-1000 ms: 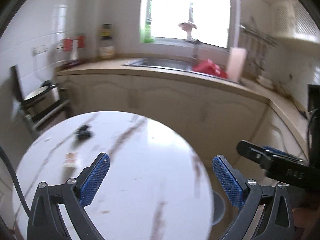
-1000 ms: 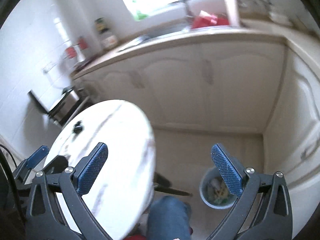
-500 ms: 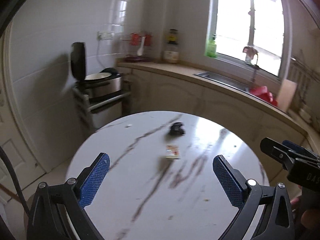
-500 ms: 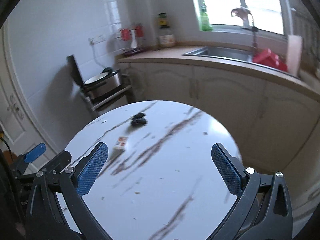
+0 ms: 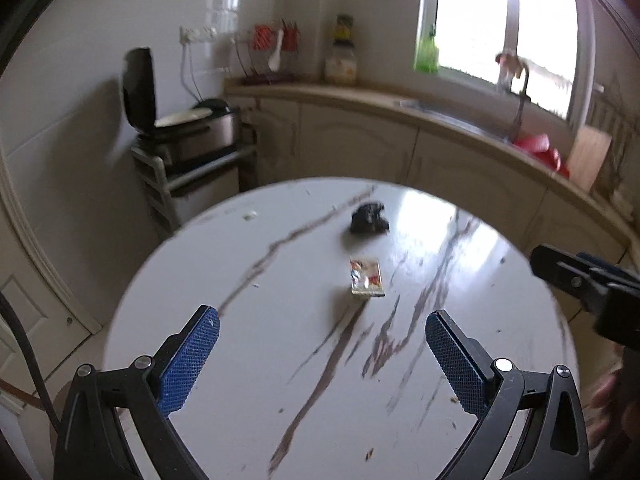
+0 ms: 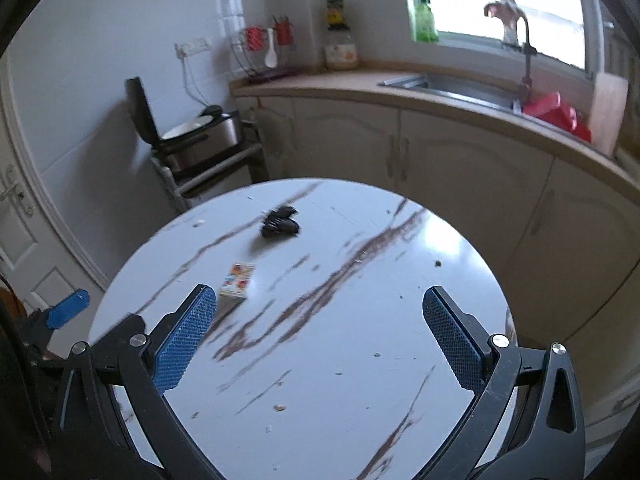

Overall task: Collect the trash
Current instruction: 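Grasp the small printed packet with the left tool while the right tool grasps the black bag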

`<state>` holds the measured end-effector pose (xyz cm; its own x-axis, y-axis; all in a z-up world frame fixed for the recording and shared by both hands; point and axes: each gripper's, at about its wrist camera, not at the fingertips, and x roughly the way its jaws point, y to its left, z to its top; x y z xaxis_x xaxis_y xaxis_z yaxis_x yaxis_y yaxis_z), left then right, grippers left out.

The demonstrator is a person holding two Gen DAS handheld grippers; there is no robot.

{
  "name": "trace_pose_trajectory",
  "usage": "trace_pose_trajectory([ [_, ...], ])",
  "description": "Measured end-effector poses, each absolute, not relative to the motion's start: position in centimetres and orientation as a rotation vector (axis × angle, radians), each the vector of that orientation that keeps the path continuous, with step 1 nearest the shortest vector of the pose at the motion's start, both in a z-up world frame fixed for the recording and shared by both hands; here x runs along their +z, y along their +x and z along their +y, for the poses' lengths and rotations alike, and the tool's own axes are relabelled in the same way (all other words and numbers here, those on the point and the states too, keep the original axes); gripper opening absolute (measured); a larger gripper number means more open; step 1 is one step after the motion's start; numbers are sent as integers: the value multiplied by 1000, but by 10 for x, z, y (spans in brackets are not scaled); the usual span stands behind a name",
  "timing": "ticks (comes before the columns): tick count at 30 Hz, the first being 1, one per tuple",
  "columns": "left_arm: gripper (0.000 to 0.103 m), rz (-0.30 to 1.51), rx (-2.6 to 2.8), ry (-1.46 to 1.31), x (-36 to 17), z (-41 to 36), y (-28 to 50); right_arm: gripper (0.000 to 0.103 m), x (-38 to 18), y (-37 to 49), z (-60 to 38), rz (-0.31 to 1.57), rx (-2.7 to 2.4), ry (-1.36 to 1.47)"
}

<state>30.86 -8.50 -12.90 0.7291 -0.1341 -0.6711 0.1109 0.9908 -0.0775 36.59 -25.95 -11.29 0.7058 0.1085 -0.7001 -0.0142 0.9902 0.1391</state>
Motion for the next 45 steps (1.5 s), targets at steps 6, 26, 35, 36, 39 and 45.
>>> trace_pose_trajectory([
  [6, 102, 830, -145, -14, -150, -108, 376, 103, -139, 388, -279, 850, 64, 150],
  [26, 26, 914, -212, -72, -185, -99, 489, 103, -187, 437, -289, 958, 101, 208],
  [35, 26, 857, -152, -70, -185, -70, 484, 103, -201, 472, -243, 994, 143, 151],
  [36, 26, 852, -142, -71, -185, -65, 485, 103, -202, 478, -238, 997, 145, 143],
  [39, 26, 850, -114, -81, -189, -56, 493, 103, -208, 499, -225, 1007, 149, 131],
  [45, 26, 857, -68, -117, -195, -39, 498, 97, -220, 538, -203, 1029, 154, 112],
])
